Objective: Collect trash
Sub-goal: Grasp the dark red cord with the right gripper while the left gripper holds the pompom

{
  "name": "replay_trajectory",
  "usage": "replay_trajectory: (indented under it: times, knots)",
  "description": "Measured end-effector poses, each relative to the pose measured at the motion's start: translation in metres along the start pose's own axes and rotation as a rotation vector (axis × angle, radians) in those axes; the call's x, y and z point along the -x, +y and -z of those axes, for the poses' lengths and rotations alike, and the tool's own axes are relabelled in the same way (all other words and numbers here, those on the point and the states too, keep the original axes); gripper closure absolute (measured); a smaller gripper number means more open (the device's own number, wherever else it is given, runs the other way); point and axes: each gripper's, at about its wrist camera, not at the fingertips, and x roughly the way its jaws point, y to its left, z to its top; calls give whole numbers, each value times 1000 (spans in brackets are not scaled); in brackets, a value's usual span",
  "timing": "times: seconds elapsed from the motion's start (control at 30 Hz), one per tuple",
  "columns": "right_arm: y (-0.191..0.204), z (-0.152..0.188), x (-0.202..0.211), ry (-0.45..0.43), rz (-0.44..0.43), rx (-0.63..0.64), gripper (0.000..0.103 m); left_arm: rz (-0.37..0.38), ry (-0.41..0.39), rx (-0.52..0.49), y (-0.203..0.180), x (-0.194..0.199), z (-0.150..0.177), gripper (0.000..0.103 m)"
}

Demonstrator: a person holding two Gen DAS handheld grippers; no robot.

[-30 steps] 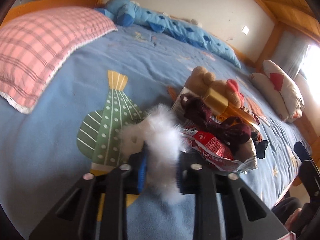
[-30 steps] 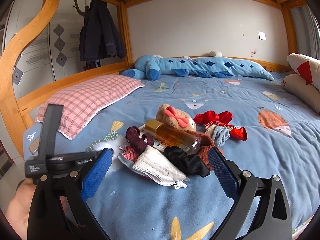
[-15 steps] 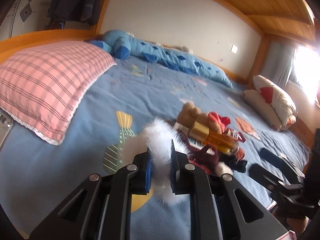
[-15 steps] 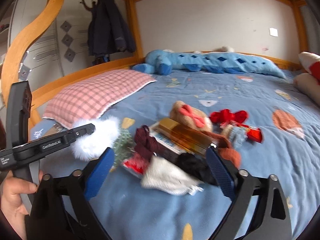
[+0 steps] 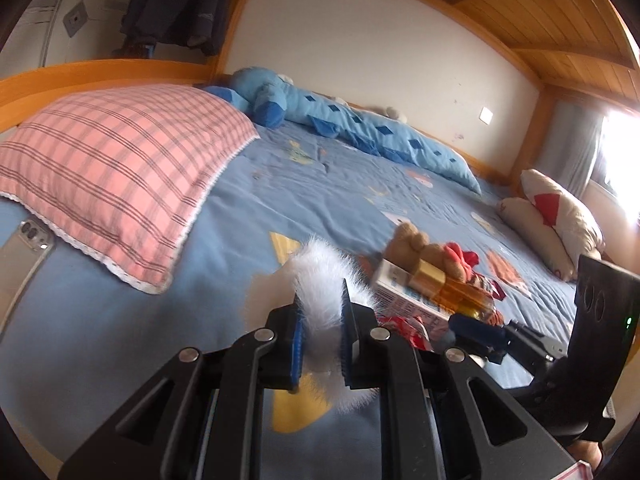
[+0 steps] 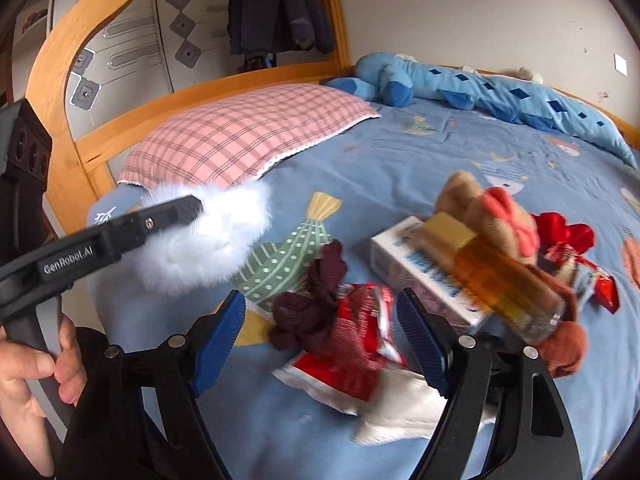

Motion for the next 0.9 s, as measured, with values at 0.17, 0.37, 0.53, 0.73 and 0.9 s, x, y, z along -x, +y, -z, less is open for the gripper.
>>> replay_trajectory:
  times: [0.17,0.37,0.53,0.73,0.9]
  knots:
    - [16,-3,-21,32,-47,31,40,-19,-21,15,15,10,-7,89]
    - [15,-4,-49,70,24,29,41,-1,-29,27,23,14,-9,89]
    - [15,-2,-71,151,60,54,58,20,-22,42,24,12,-6,89]
    - [11,3,-79,178,109,56,83,34,-20,47,22,14,-6,89]
    - [3,-3,-58,104,24,-18,87,47,-34,23,14,22,-9,89]
